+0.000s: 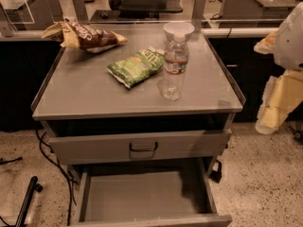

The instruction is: Place water bottle into middle drawer

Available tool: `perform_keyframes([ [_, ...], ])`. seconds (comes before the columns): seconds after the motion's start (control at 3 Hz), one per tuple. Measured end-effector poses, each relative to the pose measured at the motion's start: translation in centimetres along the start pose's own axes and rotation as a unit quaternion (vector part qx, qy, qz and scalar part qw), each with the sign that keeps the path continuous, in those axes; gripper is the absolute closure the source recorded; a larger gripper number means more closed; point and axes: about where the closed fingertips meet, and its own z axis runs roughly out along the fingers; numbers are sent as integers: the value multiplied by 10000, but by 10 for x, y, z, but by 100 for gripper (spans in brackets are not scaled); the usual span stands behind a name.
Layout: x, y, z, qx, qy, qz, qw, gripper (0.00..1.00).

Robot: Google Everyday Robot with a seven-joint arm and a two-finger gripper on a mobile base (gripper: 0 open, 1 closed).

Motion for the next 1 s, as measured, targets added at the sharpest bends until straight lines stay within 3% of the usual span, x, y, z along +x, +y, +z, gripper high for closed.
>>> perform_keyframes([
  [0.33, 0, 0, 0, 1, -1, 0, 10000, 0],
  [1.0, -14, -21, -1, 357, -293, -46, 9989, 0],
])
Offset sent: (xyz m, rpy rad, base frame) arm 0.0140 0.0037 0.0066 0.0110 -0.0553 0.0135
